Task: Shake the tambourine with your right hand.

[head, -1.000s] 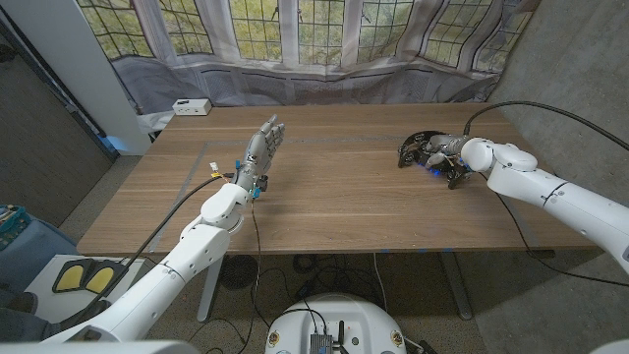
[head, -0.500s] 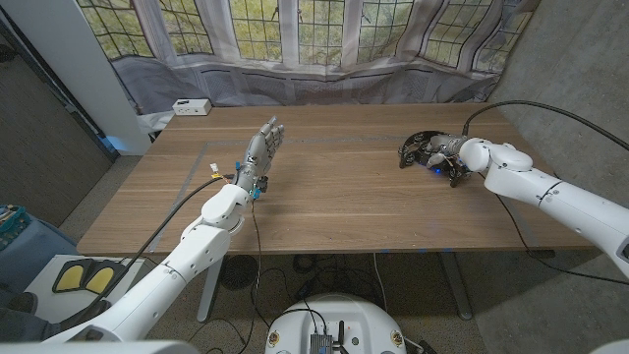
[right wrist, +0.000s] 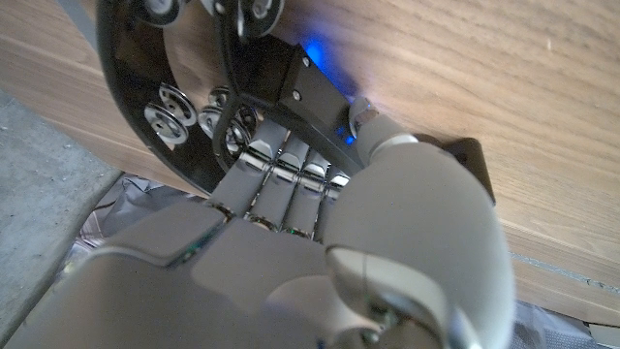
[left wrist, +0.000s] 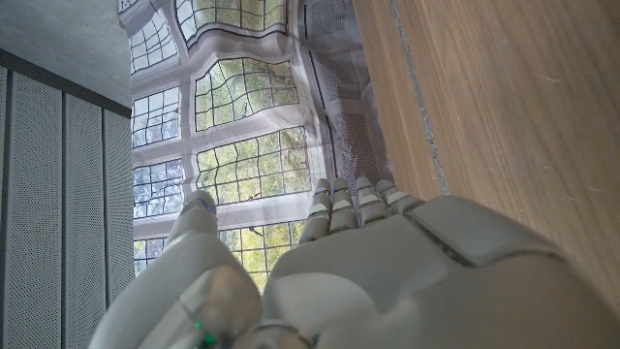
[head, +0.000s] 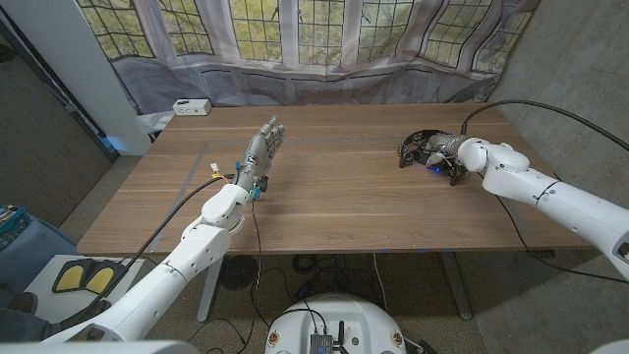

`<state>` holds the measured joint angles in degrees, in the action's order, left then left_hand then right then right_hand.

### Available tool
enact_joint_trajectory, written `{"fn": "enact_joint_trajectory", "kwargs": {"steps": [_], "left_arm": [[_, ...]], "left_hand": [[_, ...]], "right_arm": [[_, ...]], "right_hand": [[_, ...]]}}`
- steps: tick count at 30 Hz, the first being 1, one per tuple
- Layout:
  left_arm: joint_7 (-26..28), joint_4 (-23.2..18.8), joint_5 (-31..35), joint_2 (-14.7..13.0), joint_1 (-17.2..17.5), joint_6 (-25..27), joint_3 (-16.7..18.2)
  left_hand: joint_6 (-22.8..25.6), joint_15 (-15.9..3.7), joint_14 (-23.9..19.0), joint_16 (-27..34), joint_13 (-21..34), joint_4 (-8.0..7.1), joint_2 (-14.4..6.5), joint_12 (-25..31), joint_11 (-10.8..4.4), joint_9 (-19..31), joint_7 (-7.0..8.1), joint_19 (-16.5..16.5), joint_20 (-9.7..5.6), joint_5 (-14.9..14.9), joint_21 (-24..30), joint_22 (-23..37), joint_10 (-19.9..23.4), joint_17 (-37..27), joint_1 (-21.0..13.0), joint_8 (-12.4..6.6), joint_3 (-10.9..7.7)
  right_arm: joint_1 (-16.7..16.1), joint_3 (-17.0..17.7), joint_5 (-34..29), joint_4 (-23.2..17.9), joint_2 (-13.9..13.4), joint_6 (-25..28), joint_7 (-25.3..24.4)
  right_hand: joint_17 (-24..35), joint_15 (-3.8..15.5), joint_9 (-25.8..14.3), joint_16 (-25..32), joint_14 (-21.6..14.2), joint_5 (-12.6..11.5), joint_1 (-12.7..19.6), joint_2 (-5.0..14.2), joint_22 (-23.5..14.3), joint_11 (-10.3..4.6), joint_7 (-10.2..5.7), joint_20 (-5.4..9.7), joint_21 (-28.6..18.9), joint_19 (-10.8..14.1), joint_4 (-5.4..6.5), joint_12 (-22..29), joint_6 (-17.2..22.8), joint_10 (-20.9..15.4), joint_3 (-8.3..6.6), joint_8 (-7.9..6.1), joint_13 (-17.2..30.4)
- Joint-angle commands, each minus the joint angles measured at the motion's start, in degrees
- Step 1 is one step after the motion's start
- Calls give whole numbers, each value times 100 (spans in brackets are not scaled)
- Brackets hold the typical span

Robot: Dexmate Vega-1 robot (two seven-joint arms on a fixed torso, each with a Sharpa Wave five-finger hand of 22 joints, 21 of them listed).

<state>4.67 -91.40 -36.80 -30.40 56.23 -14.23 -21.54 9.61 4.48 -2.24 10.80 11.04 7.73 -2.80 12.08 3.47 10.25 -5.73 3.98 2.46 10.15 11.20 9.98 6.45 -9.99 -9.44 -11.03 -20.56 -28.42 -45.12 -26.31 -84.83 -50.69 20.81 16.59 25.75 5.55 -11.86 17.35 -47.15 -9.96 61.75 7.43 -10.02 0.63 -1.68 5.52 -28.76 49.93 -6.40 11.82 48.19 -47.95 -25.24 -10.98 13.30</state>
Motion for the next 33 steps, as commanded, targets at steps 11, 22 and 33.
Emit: {"fn": "enact_joint_trajectory", "kwargs": {"steps": [11,22,33], "left_arm": [[-71,51,-33,-7,-46,14,-9],[-98,107,-46,12,-60,-19,-7],[-145,158,-74,18,-73,-36,-5]], "left_hand": [[15,38,17,-10,21,-8,-17,4,-8,19,11,63,3,-10,6,31,34,-31,-10,12,-46],[23,35,14,-7,21,-9,-17,5,-17,19,12,65,5,-11,7,31,39,-31,-8,10,-46],[32,37,11,-5,21,-10,-17,9,-14,19,9,69,12,-10,7,32,48,-31,-8,7,-47]], "right_arm": [[-92,-82,-266,-110,-22,212,-104],[-114,-115,-425,-171,-34,313,-117],[-215,-107,-646,-480,-105,558,-100]], "right_hand": [[-57,43,4,-186,311,-15,-343,-354,2,106,81,-123,51,-144,36,-48,-261,322,296,41,8],[-108,-68,14,-360,621,-9,-494,-438,8,118,75,-170,170,-332,3,-94,-647,655,403,85,-3],[-179,-224,16,-561,1070,-13,-730,-530,14,161,136,-275,384,-659,-3,-126,-1156,1129,532,95,-16]]}}
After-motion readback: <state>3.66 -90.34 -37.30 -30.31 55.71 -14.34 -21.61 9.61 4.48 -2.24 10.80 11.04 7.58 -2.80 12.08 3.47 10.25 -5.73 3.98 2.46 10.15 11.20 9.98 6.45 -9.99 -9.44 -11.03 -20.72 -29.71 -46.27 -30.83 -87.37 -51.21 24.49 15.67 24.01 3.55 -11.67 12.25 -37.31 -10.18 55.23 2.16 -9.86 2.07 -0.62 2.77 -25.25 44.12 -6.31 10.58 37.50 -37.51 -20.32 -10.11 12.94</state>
